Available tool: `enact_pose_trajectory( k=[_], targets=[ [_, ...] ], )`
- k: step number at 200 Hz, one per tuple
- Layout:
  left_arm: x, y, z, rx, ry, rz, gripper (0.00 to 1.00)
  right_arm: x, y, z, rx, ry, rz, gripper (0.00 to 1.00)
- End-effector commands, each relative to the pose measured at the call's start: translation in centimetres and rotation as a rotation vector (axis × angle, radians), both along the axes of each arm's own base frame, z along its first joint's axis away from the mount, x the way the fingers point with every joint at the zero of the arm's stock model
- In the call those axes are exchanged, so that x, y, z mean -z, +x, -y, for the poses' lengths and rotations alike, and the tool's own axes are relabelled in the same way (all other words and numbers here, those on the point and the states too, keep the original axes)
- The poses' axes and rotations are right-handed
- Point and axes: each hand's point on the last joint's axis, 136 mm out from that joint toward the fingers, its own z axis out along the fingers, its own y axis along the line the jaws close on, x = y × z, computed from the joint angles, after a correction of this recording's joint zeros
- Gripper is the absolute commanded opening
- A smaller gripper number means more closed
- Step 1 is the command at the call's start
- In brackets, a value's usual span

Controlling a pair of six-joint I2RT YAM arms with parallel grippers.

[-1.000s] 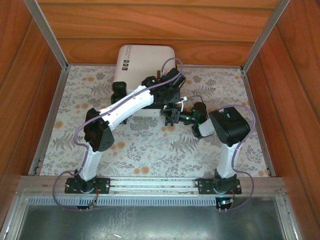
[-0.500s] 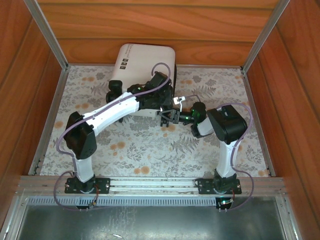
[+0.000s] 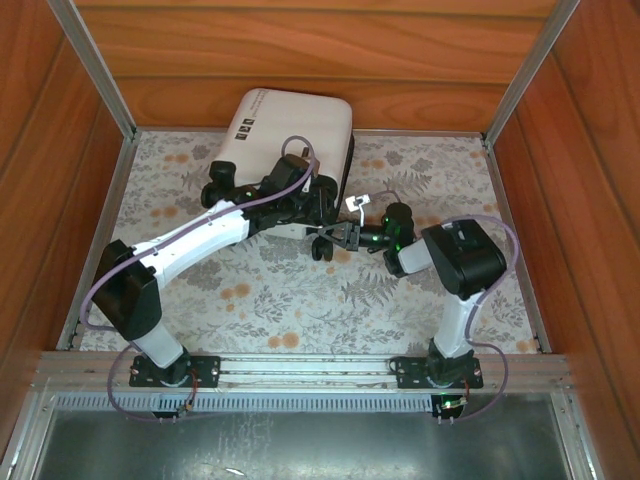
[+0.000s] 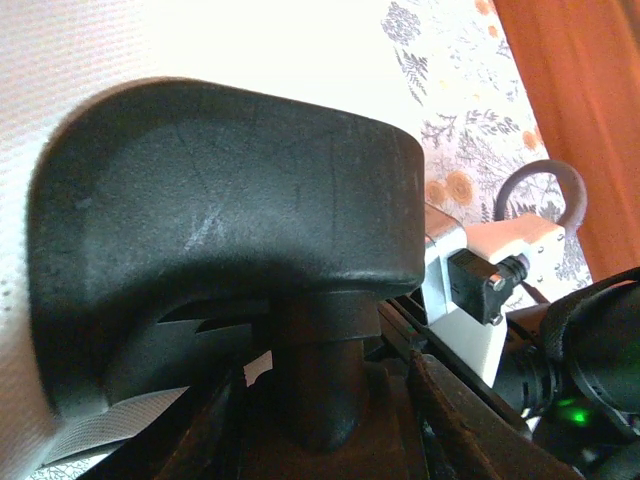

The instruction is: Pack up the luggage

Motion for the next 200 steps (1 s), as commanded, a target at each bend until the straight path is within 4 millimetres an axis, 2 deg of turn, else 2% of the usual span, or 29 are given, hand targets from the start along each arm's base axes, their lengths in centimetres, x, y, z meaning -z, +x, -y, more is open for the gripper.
enact_pose_trajectory(
  k=[1,6,9,29,53,72,104,115,167,200],
  targets=[
    [-3.0,1.3,-2.8,-0.039,0.022,0.109,0.0,2.9,1.0,2.5,0.164,-0.22,-0.017,0.0],
    [-2.8,1.2,-2.8,-0.037,0.026,0.106,0.0,3.0,0.9,2.6,0.176,-0.264,0.004,0.0],
    [-2.6,1.2,-2.8,-0.036,0.03,0.105,0.0,2.2,0.8,2.7,0.189,-0.277,0.038,0.0],
    [-1.8,1.0,-3.4,-0.041,0.053,0.102,0.0,0.8,0.3,3.8,0.242,-0.386,0.147,0.0],
    [-1.1,0.9,-4.5,-0.078,0.074,0.097,0.0,-0.1,-0.2,4.7,0.251,-0.449,0.179,0.0],
    [-0.8,0.8,-4.8,-0.094,0.072,0.086,0.0,-0.2,-0.6,4.4,0.238,-0.412,0.123,0.0],
    [0.1,0.8,-5.4,-0.127,0.079,0.071,0.0,0.5,-0.8,3.7,0.286,-0.242,-0.061,0.0],
    [0.3,0.8,-5.7,-0.131,0.081,0.071,0.0,0.9,-0.9,4.1,0.317,-0.225,-0.077,0.0],
    [2.3,1.8,-8.6,-0.245,0.047,0.026,0.0,-0.7,-2.4,4.7,0.326,-0.198,-0.12,0.0],
    [2.3,3.3,-10.4,-0.406,-0.071,0.0,0.0,0.2,-3.0,6.3,0.427,-0.217,-0.208,0.0]
  ],
)
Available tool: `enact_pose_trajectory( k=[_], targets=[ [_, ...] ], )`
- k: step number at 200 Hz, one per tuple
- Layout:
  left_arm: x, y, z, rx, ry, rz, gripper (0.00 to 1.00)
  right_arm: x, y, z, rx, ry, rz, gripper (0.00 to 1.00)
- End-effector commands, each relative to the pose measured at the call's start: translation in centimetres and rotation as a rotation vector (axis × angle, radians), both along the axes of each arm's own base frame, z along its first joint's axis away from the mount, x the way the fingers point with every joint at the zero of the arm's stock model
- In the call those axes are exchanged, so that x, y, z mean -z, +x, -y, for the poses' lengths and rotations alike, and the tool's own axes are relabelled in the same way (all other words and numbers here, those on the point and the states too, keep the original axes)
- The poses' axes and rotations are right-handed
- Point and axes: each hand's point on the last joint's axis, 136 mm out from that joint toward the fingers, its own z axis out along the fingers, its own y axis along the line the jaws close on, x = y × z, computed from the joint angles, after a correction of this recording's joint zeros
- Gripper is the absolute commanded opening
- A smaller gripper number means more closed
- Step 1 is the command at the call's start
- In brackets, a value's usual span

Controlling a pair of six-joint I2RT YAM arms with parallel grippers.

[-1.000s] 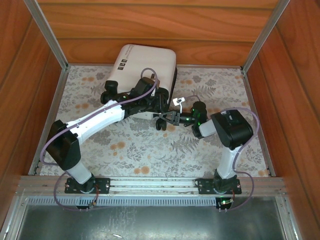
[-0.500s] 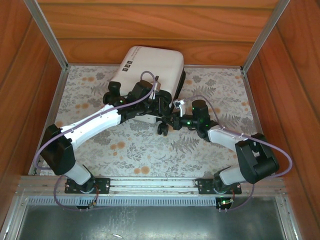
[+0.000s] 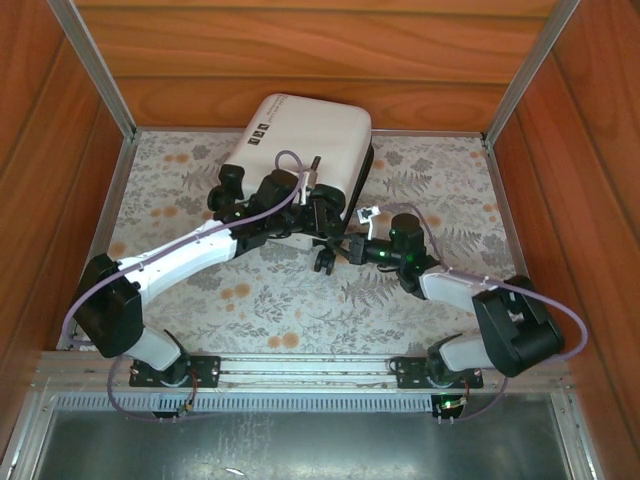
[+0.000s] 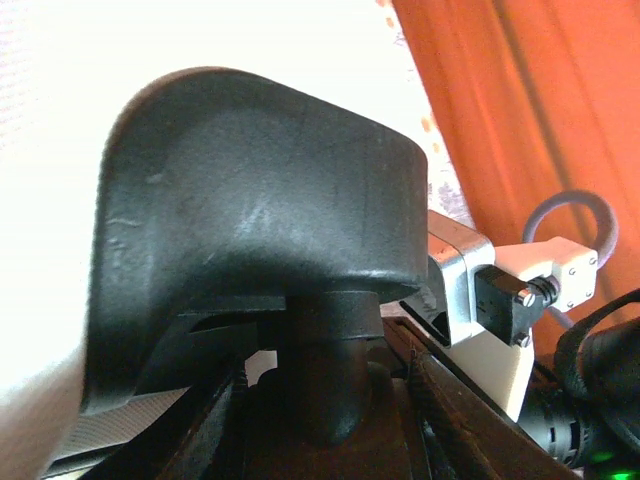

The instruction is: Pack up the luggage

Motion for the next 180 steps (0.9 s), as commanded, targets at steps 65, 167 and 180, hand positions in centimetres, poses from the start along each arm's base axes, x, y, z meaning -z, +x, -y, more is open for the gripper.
enact_pose_trajectory(
  k=[65,167,180],
  targets=[
    [1.9,8.7,-9.0,-0.603,-0.232,-0.112,0.0,-0.3,3.3,3.8,0.391,0.311,-0.345,0.0],
    [-0.8,9.7,-4.9,-0.484,-0.262,-0.041,0.0,-0.5,2.9,-0.9,0.222,-0.222,0.114,0.62],
    [-0.9,9.9,-4.7,-0.487,-0.263,-0.039,0.0,0.1,2.9,-2.4,0.202,-0.281,0.226,0.66]
  ],
)
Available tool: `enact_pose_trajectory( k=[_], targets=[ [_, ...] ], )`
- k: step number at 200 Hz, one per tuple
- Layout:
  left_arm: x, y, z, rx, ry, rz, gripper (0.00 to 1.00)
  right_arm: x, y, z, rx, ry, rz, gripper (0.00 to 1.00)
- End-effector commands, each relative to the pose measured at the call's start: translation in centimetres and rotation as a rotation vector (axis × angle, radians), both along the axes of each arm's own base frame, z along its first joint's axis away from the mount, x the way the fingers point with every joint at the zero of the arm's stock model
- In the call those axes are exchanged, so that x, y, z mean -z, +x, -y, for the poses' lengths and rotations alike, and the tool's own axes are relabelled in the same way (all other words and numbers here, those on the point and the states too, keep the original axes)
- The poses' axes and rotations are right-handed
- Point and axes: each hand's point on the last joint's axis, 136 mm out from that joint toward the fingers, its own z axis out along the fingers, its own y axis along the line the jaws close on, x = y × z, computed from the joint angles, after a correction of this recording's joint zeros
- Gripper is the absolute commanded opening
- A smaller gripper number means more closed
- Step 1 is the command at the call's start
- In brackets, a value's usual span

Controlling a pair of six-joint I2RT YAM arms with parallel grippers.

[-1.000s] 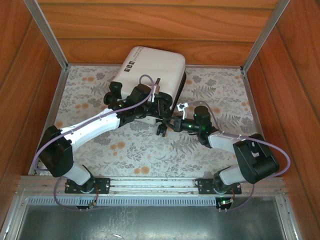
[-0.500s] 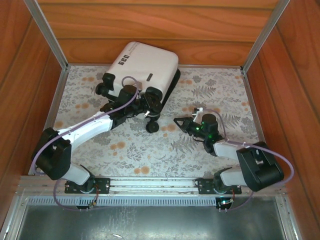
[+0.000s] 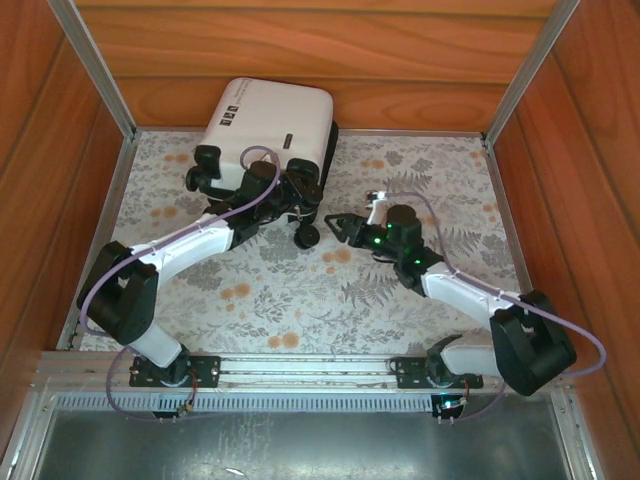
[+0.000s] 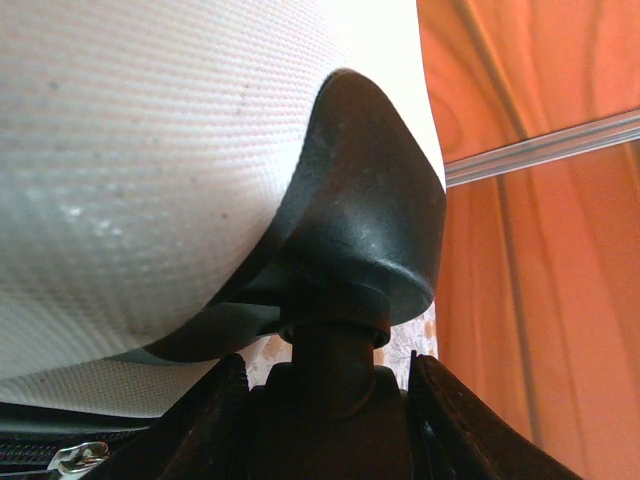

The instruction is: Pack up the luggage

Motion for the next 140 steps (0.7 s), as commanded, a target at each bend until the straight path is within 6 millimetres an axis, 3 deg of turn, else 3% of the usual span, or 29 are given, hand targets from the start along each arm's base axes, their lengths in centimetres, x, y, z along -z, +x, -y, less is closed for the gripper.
enact_pose_trajectory(
  k=[1,20,56,81,85,98,140],
  targets=[
    [-1.9,1.4,0.1,-0.068,-0.031,0.028,0.0,3.5,0.1,-1.2,-0.021,-0.26,0.184,0.66],
    [-1.9,1.5,0.0,-0.078,-0.034,0.027,0.0,3.9,0.2,-2.9,-0.003,-0.306,0.336,0.67],
    [-1.4,1.2,-0.3,-0.082,-0.023,0.016,0.0,4.7,2.2,-4.3,0.031,-0.282,0.383,0.67],
    [-0.9,0.9,-0.3,-0.074,-0.017,0.005,0.0,4.9,3.7,-4.3,0.039,-0.22,0.316,0.69],
    [-0.8,0.9,-0.4,-0.074,-0.016,0.004,0.0,6.3,4.0,-4.2,0.035,-0.222,0.271,0.69],
    [-0.6,0.7,-0.4,-0.071,-0.015,-0.001,0.0,6.7,4.7,-4.1,0.022,-0.162,0.202,0.7],
    [-0.4,0.6,-0.3,-0.062,-0.012,-0.006,0.0,5.9,5.3,-5.5,-0.109,-0.011,0.206,0.7]
  ],
)
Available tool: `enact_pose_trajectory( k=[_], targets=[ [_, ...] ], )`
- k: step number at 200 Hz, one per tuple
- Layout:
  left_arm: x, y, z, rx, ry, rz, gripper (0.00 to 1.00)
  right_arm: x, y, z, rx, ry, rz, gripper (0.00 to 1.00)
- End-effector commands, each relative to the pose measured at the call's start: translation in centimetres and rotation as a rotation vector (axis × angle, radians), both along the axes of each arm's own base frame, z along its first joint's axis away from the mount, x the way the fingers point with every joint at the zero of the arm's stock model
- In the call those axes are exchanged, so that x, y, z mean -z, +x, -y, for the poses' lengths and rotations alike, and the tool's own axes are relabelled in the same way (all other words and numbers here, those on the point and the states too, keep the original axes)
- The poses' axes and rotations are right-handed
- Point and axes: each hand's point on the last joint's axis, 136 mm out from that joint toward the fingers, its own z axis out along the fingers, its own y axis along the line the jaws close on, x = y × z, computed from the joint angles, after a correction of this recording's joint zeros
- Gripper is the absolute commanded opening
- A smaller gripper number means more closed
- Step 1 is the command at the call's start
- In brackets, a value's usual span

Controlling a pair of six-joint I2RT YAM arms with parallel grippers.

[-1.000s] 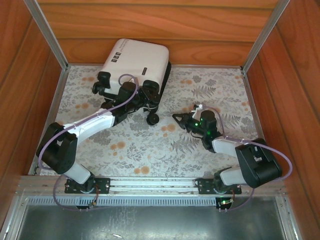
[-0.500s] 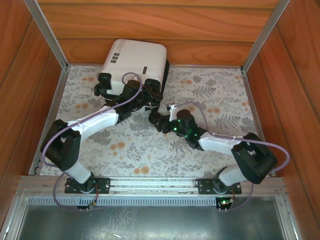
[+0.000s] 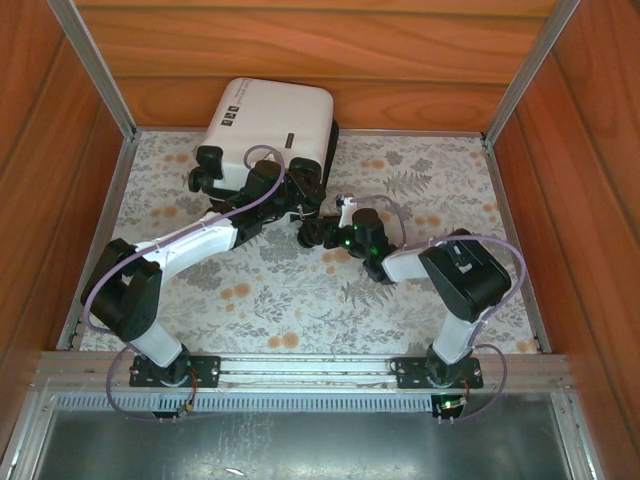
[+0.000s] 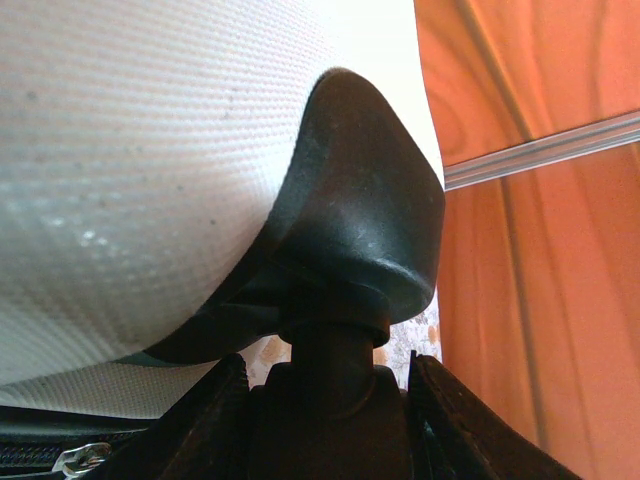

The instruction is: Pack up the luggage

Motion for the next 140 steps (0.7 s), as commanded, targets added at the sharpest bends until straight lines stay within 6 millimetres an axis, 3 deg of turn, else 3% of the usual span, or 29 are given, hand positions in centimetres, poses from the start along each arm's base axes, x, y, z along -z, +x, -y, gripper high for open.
enact_pose_trajectory(
  k=[1,42,93,119,140],
  targets=[
    [-0.5,0.4,-0.8,-0.056,-0.023,-0.006,0.0,-2.4,-0.5,-2.1,-0.148,0.143,0.022,0.7],
    [-0.5,0.2,-0.8,-0.047,-0.017,-0.004,0.0,-2.6,-1.0,-3.9,-0.324,0.185,-0.016,0.69],
    [0.0,0.1,-0.7,-0.041,-0.011,-0.014,0.0,-3.3,-1.3,-5.0,-0.418,0.213,-0.014,0.68],
    [0.3,0.1,-0.7,-0.04,-0.007,-0.018,0.0,-3.5,-0.6,-5.2,-0.416,0.224,-0.015,0.62],
    [0.3,0.0,-0.8,-0.04,-0.004,-0.018,0.0,-3.9,-0.3,-5.2,-0.421,0.247,-0.012,0.52]
  ],
)
